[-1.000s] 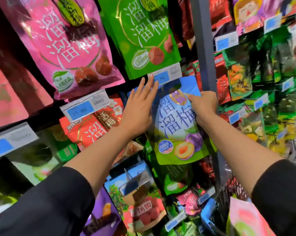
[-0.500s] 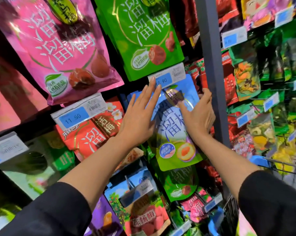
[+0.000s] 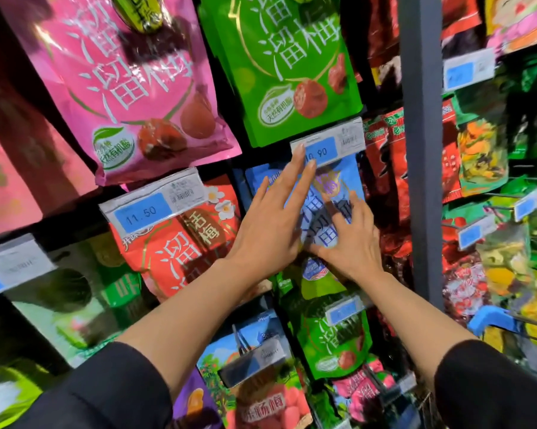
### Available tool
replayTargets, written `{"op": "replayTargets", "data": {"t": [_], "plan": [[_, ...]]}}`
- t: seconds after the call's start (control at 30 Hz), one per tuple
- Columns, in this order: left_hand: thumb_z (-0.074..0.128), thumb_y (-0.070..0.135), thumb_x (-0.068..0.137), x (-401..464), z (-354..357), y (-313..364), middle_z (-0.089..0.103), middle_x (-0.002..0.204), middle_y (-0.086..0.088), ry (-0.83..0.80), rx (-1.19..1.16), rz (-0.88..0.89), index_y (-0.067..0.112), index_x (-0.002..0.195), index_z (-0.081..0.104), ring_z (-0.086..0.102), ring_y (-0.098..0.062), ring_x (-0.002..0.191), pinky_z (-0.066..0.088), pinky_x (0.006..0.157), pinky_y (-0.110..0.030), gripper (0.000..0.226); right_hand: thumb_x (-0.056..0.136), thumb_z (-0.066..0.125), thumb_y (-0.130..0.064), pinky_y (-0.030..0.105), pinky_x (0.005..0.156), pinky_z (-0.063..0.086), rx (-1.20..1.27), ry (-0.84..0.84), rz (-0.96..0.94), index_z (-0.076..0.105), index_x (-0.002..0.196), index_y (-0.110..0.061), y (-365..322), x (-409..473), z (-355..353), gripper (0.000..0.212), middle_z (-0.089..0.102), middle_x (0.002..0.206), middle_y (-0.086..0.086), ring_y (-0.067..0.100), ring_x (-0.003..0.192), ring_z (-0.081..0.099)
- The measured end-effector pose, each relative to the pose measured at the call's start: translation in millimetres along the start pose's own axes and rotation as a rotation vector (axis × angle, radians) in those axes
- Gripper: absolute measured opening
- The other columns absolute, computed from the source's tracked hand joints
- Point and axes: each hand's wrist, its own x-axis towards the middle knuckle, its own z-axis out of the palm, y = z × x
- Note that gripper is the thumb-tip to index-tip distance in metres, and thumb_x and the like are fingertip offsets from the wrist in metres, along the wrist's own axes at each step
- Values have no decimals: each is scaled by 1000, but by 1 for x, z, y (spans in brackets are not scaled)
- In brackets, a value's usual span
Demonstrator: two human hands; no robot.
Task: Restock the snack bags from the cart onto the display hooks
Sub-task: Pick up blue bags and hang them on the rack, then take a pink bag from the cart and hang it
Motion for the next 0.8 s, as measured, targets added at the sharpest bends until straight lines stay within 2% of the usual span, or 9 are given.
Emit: {"op": "replayTargets", "data": {"t": [0.07, 0.17, 0.33, 0.47, 0.5, 0.6, 0.7, 0.8], "plan": [[62, 0, 71, 1, 1, 0, -11, 161, -3, -1, 17, -5, 12, 154, 8, 12, -22, 147, 20, 116, -51, 100, 69, 69, -65, 57, 106, 34, 32, -83, 0, 10, 149, -48, 8, 5, 11, 101, -2, 159, 14, 31, 145, 3], [66, -1, 69, 1, 2, 0, -15, 160, 0, -1, 28, -2, 12, 154, 6, 9, -20, 148, 22, 117, -52, 105, 69, 71, -64, 54, 108, 34, 32, -134, 41, -7, 144, -56, 7, 6, 25, 109, -9, 159, 13, 30, 145, 0], [64, -4, 69, -2, 2, -2, -15, 159, 1, 3, 19, 10, 12, 154, 8, 9, -21, 149, 24, 116, -53, 104, 71, 71, -60, 49, 113, 27, 22, -24, 4, 8, 151, -43, -14, 9, 30, 104, -5, 158, 21, 37, 146, 4], [62, -3, 71, -4, 5, 2, -15, 160, 1, 7, -46, -7, 12, 154, 6, 10, -22, 149, 21, 117, -50, 101, 79, 65, -52, 51, 113, 26, -25, -46, 20, 17, 151, -38, -22, 8, 26, 88, 3, 158, 22, 40, 145, 10], [62, -2, 73, -4, 7, 2, -14, 160, 0, 16, -62, -9, 12, 154, 6, 11, -23, 149, 22, 117, -49, 100, 81, 59, -53, 52, 113, 25, -31, -51, 19, 19, 152, -36, -25, 5, 23, 83, 5, 158, 23, 41, 144, 11], [59, 3, 76, -5, 11, 6, -7, 161, -3, 51, -106, -25, 10, 154, 6, 12, -24, 149, 25, 116, -48, 95, 75, 29, -61, 54, 113, 27, -37, -31, 27, 24, 150, -30, -28, -11, 11, 82, 17, 155, 26, 43, 141, 20], [61, 5, 77, -14, 23, 21, -1, 162, -5, 104, -192, -59, 8, 153, 5, 12, -23, 149, 26, 115, -48, 95, 77, 34, -53, 55, 109, 35, -12, 26, 14, 36, 147, -24, -19, -42, -10, 76, 30, 150, 26, 40, 139, 32], [61, 5, 79, -37, 53, 54, 3, 162, -3, 129, -432, -128, 7, 153, 12, 12, -20, 148, 22, 118, -41, 88, 78, 43, -57, 50, 110, 34, -111, 22, 45, 28, 151, -27, 4, -92, -45, 80, 32, 151, 22, 36, 140, 32]]}}
